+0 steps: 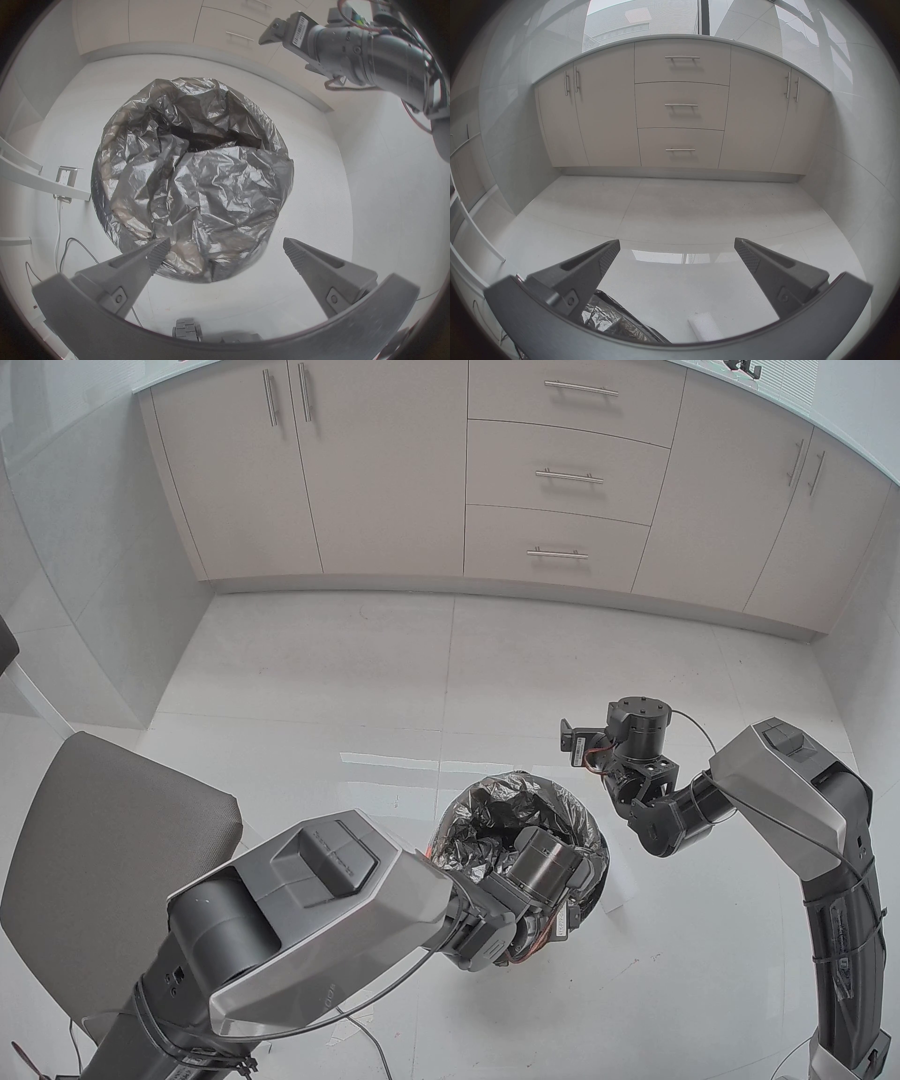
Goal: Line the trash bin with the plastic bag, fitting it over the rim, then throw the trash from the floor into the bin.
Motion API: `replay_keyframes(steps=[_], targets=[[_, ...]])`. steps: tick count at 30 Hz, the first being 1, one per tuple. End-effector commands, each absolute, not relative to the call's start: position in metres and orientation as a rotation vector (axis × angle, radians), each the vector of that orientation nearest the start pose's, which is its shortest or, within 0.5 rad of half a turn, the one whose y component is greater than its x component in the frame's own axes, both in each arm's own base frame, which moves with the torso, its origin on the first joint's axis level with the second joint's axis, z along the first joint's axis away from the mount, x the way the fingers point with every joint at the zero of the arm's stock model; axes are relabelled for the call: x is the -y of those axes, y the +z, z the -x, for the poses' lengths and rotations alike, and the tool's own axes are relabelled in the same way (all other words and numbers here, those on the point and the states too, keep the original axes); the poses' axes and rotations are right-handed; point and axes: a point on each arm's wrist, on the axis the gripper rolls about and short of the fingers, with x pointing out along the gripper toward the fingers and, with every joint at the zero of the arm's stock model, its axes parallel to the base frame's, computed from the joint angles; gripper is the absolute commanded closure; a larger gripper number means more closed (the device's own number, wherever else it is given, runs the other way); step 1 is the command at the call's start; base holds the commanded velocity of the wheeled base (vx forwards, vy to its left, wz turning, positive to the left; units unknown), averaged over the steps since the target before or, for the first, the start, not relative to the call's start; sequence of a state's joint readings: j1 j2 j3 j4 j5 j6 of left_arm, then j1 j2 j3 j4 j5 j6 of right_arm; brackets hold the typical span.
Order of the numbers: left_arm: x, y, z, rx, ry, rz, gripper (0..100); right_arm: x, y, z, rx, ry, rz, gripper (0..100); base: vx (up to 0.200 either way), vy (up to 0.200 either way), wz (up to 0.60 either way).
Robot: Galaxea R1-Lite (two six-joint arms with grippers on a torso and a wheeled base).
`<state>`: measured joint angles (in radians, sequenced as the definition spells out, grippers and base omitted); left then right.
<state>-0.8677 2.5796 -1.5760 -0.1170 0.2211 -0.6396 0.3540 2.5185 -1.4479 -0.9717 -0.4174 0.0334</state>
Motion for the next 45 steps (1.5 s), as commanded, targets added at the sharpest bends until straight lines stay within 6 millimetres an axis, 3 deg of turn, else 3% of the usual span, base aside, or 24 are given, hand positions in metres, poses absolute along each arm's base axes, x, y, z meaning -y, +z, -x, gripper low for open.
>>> replay_keyframes(steps=[1, 10, 26, 39, 45], targets=[[0.364, -0.026, -0.305, -0.919, -0.338, 0.112, 0, -0.163, 0.047, -0.466, -0.091, -0.064, 0.004, 0, 0.000, 0.000, 0.00], [0.378, -0.027, -0.281, -0.936, -0.379, 0.092, 0, -0.163, 0.047, -0.467, -0.091, -0.064, 0.004, 0, 0.000, 0.000, 0.00], [0.379, -0.034, -0.285, -0.924, -0.387, 0.049, 0, -0.163, 0.039, -0.466, -0.110, -0.065, 0.011, 0, 0.000, 0.000, 0.00], [0.382, -0.035, -0.288, -0.916, -0.399, 0.049, 0, -0.164, -0.006, -0.467, -0.206, -0.061, 0.081, 0, 0.000, 0.000, 0.00], [0.385, -0.035, -0.311, -0.882, -0.394, 0.063, 0, -0.162, -0.020, -0.461, -0.276, -0.056, 0.114, 0, 0.000, 0.000, 0.00]])
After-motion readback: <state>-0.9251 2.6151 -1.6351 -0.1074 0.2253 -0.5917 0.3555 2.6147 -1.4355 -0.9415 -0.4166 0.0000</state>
